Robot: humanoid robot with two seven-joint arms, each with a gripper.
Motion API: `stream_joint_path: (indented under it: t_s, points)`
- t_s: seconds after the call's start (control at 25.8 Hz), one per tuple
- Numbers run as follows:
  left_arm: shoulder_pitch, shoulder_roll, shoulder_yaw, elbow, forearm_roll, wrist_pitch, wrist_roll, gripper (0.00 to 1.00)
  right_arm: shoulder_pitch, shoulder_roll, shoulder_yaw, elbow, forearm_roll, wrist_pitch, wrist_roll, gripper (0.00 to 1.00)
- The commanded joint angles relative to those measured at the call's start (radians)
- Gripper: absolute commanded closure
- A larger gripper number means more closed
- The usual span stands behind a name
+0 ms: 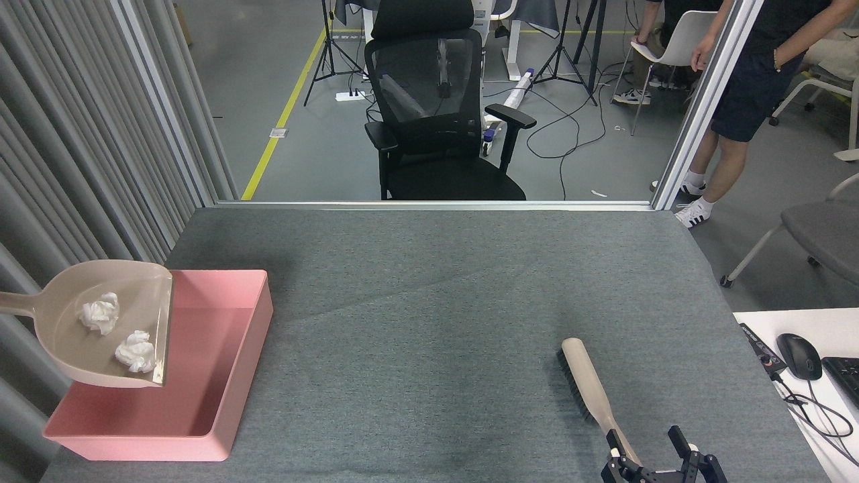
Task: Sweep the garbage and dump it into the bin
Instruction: 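Lift the dustpan over the pink bin with the left gripper and tip it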
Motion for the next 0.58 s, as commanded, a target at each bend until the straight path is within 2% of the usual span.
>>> stream_joint_path:
  t_s: [0.0,0.23,0.54]
  points:
    - [-0.052,0.002,0.002,0.045,-0.122,-0.056,0.059,0.93,0.0,0.0,0.0,-0.001,0.0,0.0,0.0,0.04]
    - [-0.09,0.005,0.013,-0.015,-0.324,-0.093,0.135,0.93,0.0,0.002,0.0,-0.001,0.0,-0.002,0.0,0.04]
    - [-0.11,0.049,0.017,-0.018,-0.349,-0.093,0.134,0.92,-0.003,0.009,0.0,-0.003,0.0,-0.002,0.0,0.04]
